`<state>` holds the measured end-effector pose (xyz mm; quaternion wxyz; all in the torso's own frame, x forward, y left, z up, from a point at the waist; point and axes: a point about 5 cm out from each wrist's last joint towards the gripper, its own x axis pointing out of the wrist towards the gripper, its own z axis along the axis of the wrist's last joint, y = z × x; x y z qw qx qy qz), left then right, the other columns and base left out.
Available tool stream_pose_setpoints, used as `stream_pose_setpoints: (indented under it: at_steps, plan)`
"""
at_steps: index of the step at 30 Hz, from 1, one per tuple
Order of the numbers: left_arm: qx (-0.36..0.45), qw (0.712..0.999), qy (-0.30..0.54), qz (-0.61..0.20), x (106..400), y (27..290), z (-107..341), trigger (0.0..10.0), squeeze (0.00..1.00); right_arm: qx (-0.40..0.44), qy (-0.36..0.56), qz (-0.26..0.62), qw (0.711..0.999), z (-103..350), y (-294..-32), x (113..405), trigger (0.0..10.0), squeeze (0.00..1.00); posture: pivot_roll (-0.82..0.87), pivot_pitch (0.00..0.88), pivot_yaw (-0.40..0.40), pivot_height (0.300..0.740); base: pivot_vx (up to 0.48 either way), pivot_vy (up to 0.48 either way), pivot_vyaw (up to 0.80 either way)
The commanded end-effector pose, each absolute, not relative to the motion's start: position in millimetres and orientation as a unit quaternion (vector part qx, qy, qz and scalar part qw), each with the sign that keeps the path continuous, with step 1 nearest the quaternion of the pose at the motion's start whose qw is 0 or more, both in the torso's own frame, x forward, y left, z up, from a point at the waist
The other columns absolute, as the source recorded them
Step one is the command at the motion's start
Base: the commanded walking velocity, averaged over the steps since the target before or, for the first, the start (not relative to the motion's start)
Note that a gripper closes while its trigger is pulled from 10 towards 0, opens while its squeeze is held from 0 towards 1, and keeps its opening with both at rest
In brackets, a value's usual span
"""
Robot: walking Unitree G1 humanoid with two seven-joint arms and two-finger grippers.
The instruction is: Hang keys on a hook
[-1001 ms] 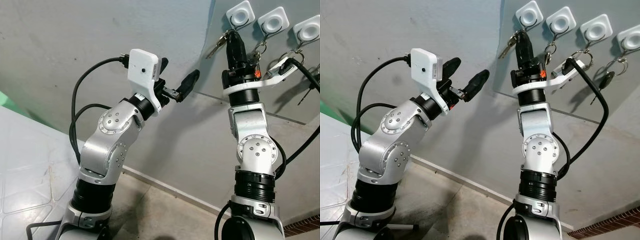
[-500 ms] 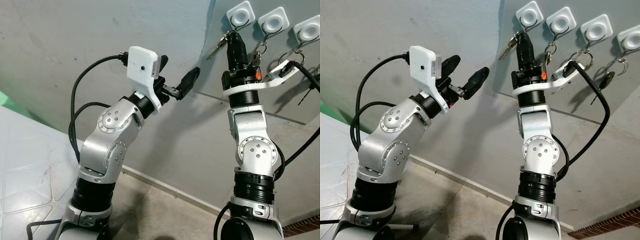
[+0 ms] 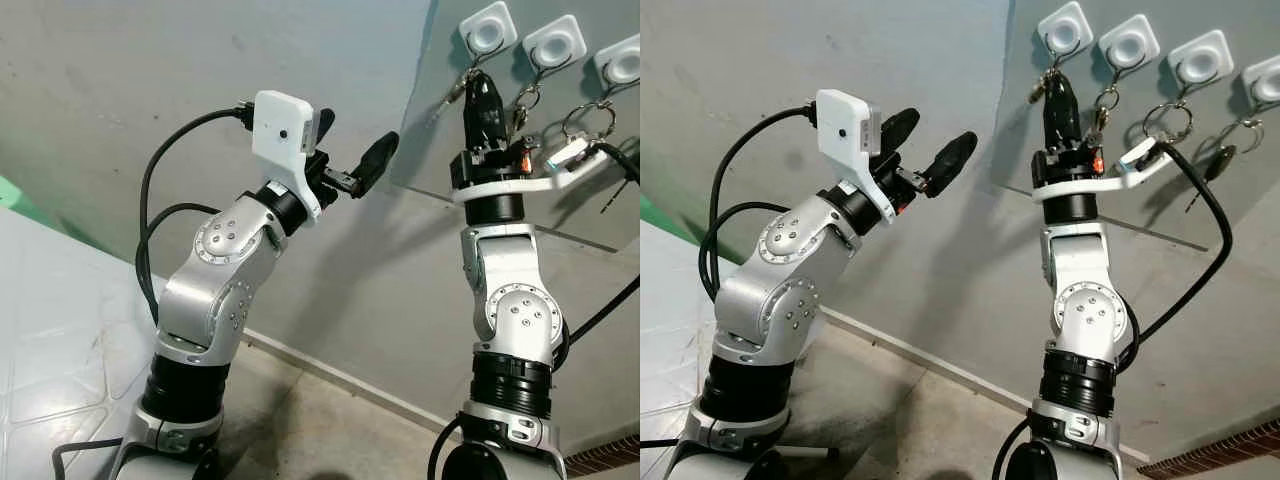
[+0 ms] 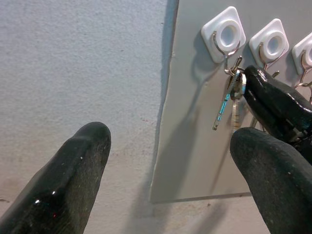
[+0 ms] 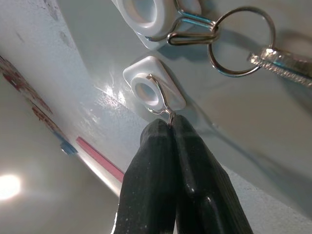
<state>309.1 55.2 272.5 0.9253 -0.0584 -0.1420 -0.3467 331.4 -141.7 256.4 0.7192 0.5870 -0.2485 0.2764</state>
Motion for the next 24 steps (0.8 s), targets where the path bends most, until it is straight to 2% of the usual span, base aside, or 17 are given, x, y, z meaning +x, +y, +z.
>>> stream_pose_setpoints:
  at_steps: [1, 9, 15, 16, 23, 24]
  plan:
    - [-0.055, 0.922, -0.149, -0.354, 307, 53, 279, 10.0, 0.0, 0.591, -0.258, 0.281, 0.71, 261, -143, 329, 10.0, 0.0, 0.03, 0.072, 0.0, 0.74, 0.0, 0.0, 0.0]
    - [-0.056, 0.922, -0.148, -0.354, 307, 53, 279, 10.0, 0.0, 0.594, -0.258, 0.278, 0.709, 261, -146, 331, 10.0, 0.0, 0.03, 0.069, -0.001, 0.74, 0.0, 0.0, 0.0]
    - [-0.057, 0.922, -0.148, -0.353, 307, 53, 279, 10.0, 0.0, 0.599, -0.238, 0.258, 0.72, 250, -146, 335, 10.0, 0.0, 0.03, 0.069, -0.002, 0.74, 0.0, 0.0, 0.0]
    - [-0.058, 0.923, -0.147, -0.351, 307, 53, 278, 10.0, 0.0, 0.606, -0.233, 0.247, 0.719, 245, -147, 336, 10.0, 1.0, 0.03, 0.069, -0.003, 0.74, 0.0, 0.0, 0.0]
    - [-0.06, 0.924, -0.143, -0.349, 306, 52, 277, 10.0, 0.0, 0.611, -0.227, 0.255, 0.714, 242, -147, 335, 10.0, 1.0, 0.03, 0.073, -0.002, 0.74, 0.0, 0.0, 0.0]
    - [-0.06, 0.926, -0.142, -0.345, 307, 53, 276, 10.0, 0.0, 0.604, -0.225, 0.256, 0.72, 240, -146, 335, 10.0, 1.0, 0.03, 0.074, -0.003, 0.74, 0.0, 0.0, 0.0]
